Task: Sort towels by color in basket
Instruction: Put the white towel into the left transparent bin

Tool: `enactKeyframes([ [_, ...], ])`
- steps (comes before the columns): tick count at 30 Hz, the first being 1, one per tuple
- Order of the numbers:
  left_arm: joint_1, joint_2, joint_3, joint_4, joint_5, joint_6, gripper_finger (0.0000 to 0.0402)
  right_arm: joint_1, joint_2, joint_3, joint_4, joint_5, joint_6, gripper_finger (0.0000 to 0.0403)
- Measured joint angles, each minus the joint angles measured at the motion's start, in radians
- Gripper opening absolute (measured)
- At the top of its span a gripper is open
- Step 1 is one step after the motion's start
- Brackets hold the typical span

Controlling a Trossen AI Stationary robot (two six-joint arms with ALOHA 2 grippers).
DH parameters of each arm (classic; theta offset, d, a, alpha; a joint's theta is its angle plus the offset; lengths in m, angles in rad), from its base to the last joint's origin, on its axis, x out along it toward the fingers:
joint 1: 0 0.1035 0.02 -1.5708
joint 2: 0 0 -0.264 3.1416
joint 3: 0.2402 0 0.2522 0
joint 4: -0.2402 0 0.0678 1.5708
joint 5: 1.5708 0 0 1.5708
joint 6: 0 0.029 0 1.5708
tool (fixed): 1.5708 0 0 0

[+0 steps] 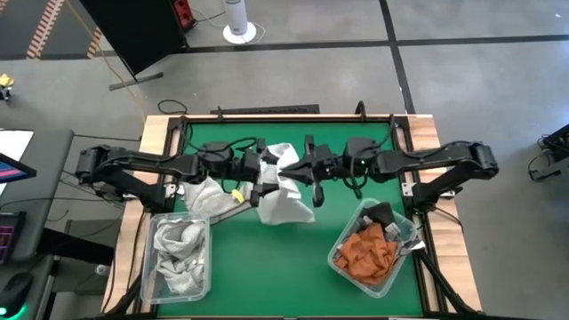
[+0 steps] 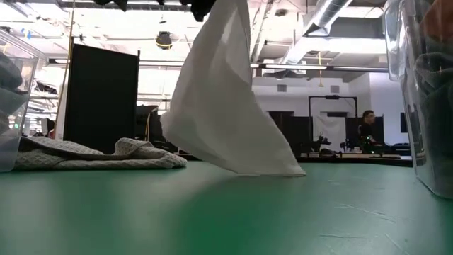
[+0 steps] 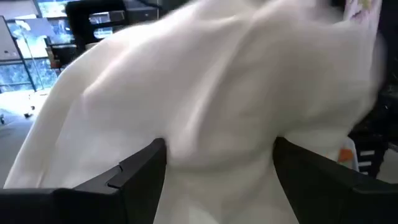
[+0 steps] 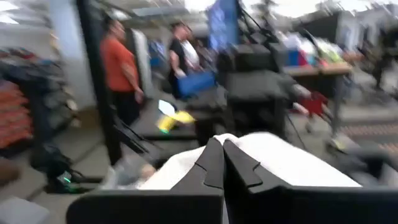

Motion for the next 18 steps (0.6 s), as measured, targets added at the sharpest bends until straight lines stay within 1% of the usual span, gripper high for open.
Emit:
enactKeyframes([
  [3, 0.001, 0.028, 0.016, 0.002, 0.000, 0.025, 0.0283, 0.015, 0.024, 0.014, 0.088, -0.023, -0.014, 0.0017],
  [6, 0.001, 0.064, 0.029, 0.013, 0.000, 0.054, 0.0283, 0.024, 0.044, 0.042, 0.118, -0.023, -0.048, 0.0018],
  [10, 0.001, 0.098, 0.035, 0.039, 0.058, 0.082, 0.0283, 0.023, 0.081, 0.074, 0.128, -0.046, -0.051, 0.0018],
  [12, 0.000, 0.097, 0.034, 0.054, 0.086, 0.091, 0.0273, 0.024, 0.088, 0.078, 0.116, -0.047, -0.051, 0.0018],
  [14, -0.002, 0.087, 0.035, 0.059, 0.104, 0.100, 0.0250, 0.030, 0.088, 0.078, 0.115, -0.047, -0.051, 0.0020],
  [15, -0.004, 0.077, 0.035, 0.051, 0.106, 0.105, 0.0233, 0.031, 0.086, 0.079, 0.116, -0.047, -0.051, 0.0023],
  [18, -0.005, 0.048, 0.035, 0.050, 0.135, 0.113, 0.0158, 0.040, 0.061, 0.079, 0.100, -0.047, -0.057, 0.0038],
])
